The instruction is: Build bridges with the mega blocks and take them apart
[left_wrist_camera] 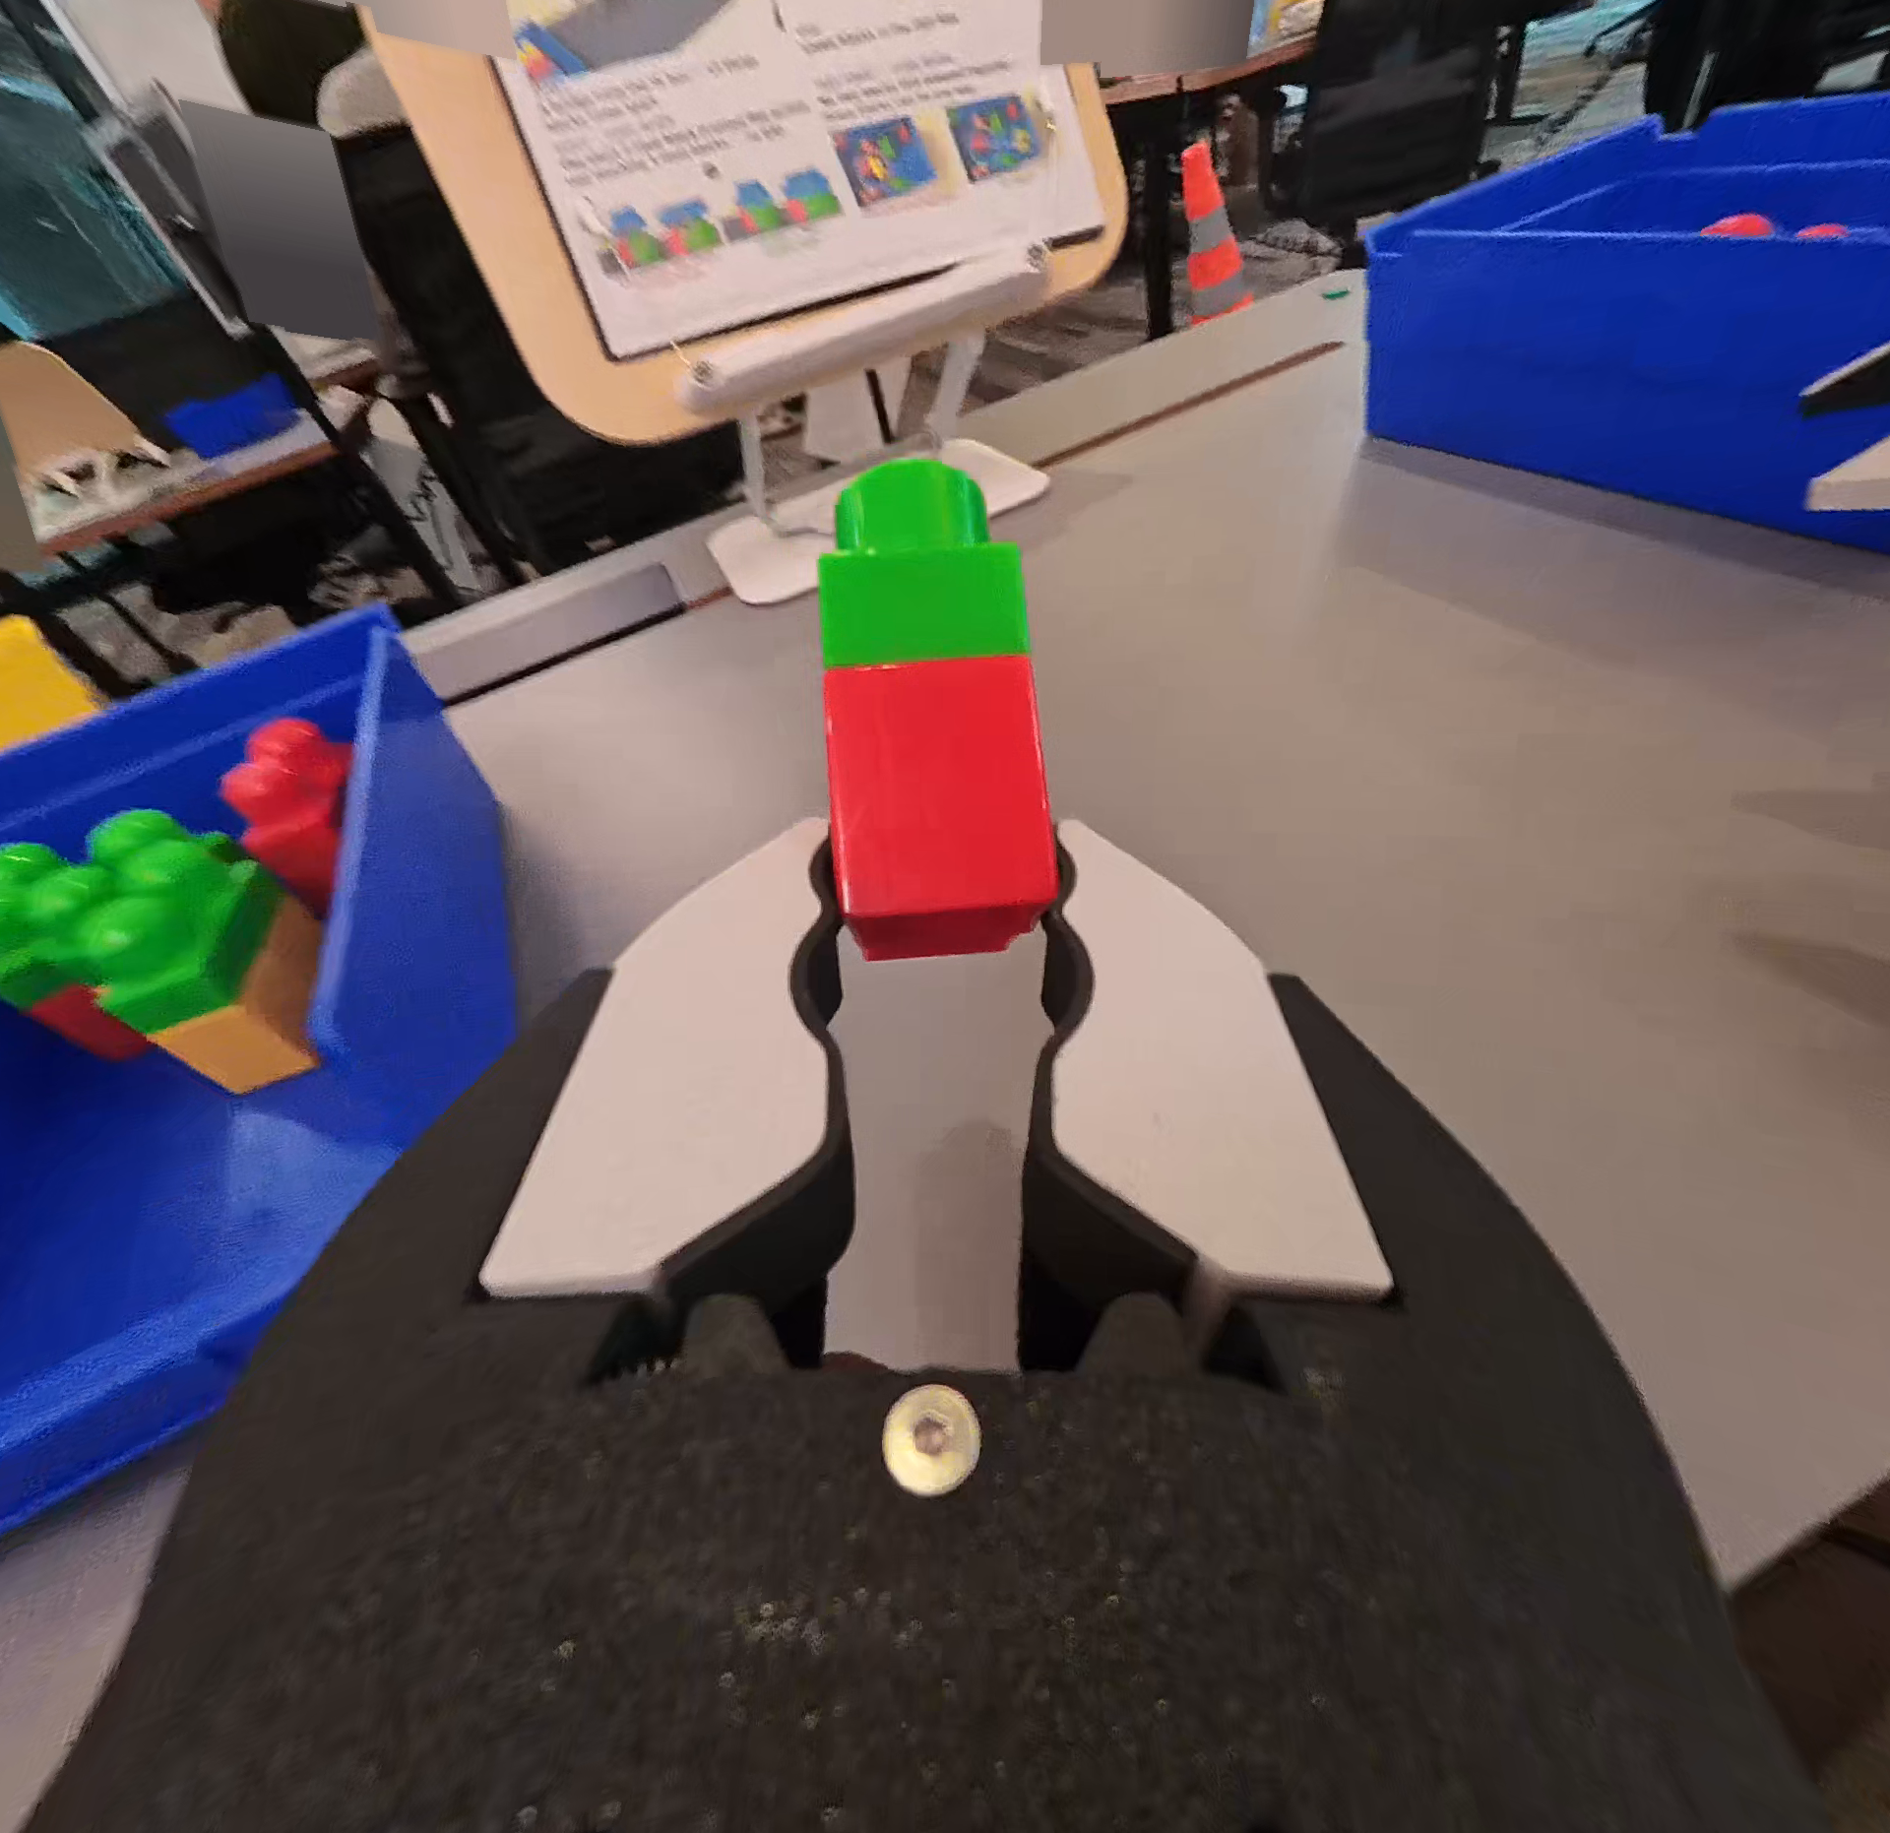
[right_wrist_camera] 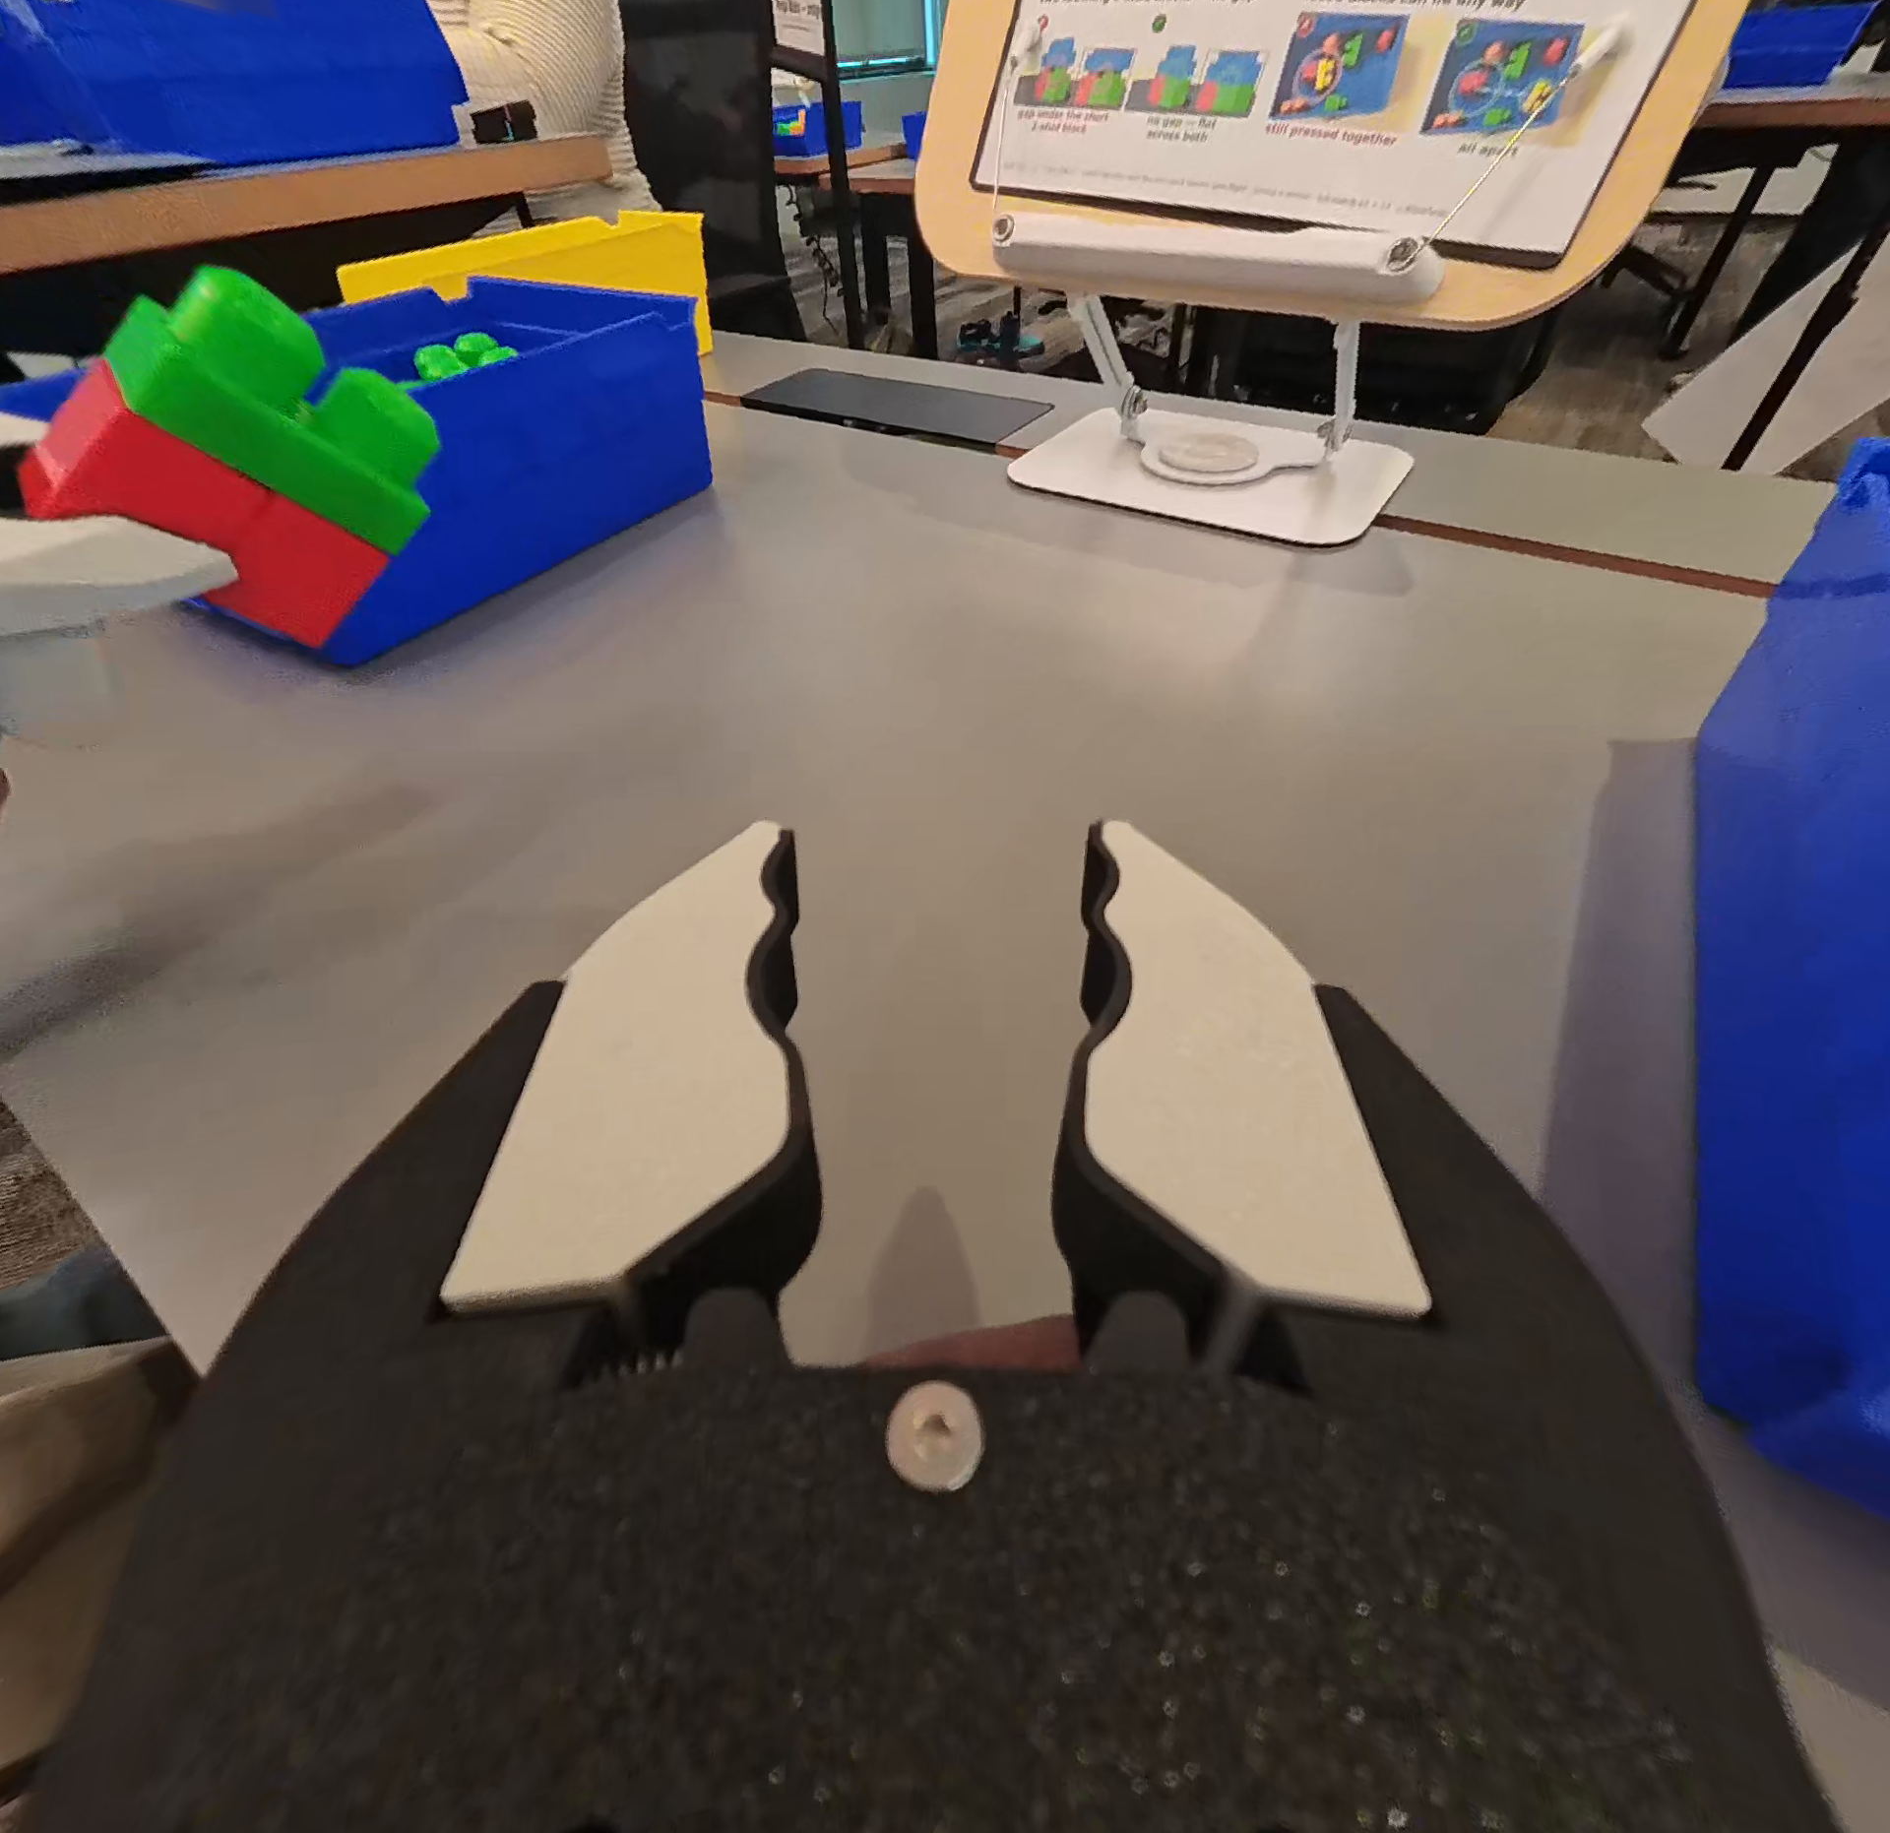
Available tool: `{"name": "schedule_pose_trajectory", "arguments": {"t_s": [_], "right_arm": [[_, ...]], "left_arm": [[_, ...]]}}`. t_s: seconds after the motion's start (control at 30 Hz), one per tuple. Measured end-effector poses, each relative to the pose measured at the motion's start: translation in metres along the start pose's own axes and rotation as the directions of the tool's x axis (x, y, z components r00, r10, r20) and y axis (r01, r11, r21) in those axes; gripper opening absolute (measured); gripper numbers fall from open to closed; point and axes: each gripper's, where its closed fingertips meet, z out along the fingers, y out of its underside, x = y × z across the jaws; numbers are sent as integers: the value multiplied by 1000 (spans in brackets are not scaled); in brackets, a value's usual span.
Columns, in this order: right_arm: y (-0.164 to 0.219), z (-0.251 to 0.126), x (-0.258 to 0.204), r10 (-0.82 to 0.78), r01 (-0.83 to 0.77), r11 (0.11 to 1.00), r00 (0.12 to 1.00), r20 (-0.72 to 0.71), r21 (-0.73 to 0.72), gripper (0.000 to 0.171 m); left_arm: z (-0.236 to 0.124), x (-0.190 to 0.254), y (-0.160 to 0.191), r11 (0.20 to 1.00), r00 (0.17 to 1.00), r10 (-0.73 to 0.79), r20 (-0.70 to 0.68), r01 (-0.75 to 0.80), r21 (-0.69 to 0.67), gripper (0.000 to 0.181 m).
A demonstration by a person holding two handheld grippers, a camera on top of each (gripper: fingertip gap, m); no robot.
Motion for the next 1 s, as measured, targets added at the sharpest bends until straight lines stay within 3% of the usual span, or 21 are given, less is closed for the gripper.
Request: {"name": "schedule_pose_trajectory", "arguments": {"t_s": [0.4, 0.5, 0.63, 0.8, 0.87, 1.0], "right_arm": [[10, -1, -15, -47, 48, 998, 999, 24, -29, 53], [9, 1, -27, -70, 73, 997, 993, 99, -24, 52], [8, 9, -61, -115, 133, 991, 935, 335, -31, 55], [-9, 19, -103, -54, 67, 998, 802, 594, 0, 61], [-23, 22, -112, -22, 7, 1000, 748, 663, 25, 62], [-44, 20, -114, -27, -42, 996, 695, 719, 79, 62]], "left_arm": [[-3, 19, 3, 997, 978, -79, -191, 80, -2, 36], [-4, 27, -4, 990, 942, -132, -310, 140, 6, 36], [-4, 43, -23, 968, 835, -206, -510, 251, 19, 36], [0, 74, -57, 947, 677, -204, -707, 321, 34, 36], [-1, 89, -69, 942, 611, -177, -772, 332, 46, 36], [4, 110, -77, 951, 563, -132, -816, 304, 56, 36]]}}
